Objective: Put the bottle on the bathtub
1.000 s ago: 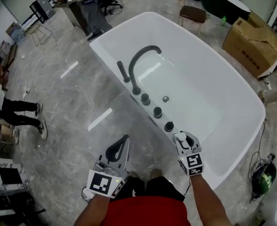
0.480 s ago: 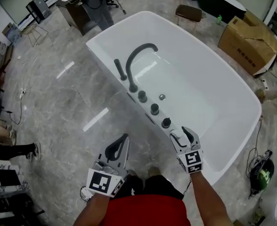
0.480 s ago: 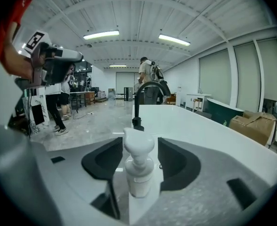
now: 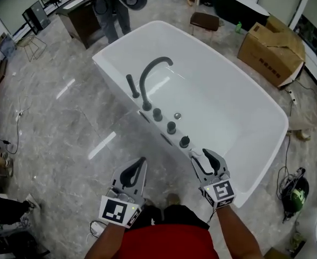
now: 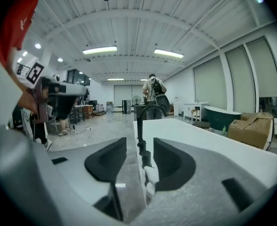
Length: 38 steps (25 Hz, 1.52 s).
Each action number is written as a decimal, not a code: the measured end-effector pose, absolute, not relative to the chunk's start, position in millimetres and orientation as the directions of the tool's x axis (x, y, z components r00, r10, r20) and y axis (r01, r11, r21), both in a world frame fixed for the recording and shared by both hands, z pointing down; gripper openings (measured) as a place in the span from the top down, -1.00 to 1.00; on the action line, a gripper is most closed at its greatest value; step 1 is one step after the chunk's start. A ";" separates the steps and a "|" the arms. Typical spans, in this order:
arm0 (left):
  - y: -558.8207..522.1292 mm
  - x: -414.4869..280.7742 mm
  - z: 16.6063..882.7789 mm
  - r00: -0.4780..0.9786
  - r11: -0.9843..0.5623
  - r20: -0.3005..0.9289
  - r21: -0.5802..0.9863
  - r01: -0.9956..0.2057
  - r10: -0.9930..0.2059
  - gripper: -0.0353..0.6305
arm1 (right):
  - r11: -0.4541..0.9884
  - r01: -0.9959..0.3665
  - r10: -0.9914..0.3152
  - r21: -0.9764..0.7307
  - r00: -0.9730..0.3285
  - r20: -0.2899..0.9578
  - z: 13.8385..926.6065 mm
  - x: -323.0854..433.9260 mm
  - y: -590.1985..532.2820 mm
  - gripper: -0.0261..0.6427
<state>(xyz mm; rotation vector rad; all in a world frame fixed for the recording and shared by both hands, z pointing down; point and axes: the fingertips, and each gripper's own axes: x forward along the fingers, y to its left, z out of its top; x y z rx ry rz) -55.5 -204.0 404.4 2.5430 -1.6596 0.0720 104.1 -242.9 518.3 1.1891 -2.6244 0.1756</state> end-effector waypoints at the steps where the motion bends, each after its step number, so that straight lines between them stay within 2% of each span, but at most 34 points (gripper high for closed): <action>1: -201.3 -55.1 401.4 0.410 -0.406 0.092 0.061 -0.912 -0.907 0.86 | 0.658 -0.753 -0.725 -0.017 -0.639 0.257 506.1 99.7 -238.5 0.41; 5: -188.5 -51.1 387.0 0.440 -0.437 0.066 0.054 -0.898 -0.896 0.86 | 0.670 -0.742 -0.726 -0.040 -0.665 0.175 457.0 78.4 -218.1 0.67; 11: -171.7 -54.7 370.8 0.471 -0.470 0.031 0.053 -0.881 -0.881 0.86 | 0.695 -0.718 -0.712 -0.032 -0.694 0.111 411.2 43.5 -187.6 0.89; 16: -157.1 -58.3 367.5 0.477 -0.475 0.021 0.065 -0.878 -0.879 0.86 | 0.720 -0.693 -0.688 -0.039 -0.720 0.091 395.9 27.3 -162.0 0.90; 22: -148.1 -66.9 362.7 0.487 -0.485 0.010 0.067 -0.872 -0.873 0.86 | 0.714 -0.688 -0.686 -0.130 -0.724 0.069 385.4 11.8 -148.9 0.91; 38: -150.2 -74.5 353.9 0.489 -0.489 -0.008 0.059 -0.871 -0.872 0.86 | 0.728 -0.681 -0.677 -0.079 -0.733 0.070 377.3 1.2 -145.6 0.91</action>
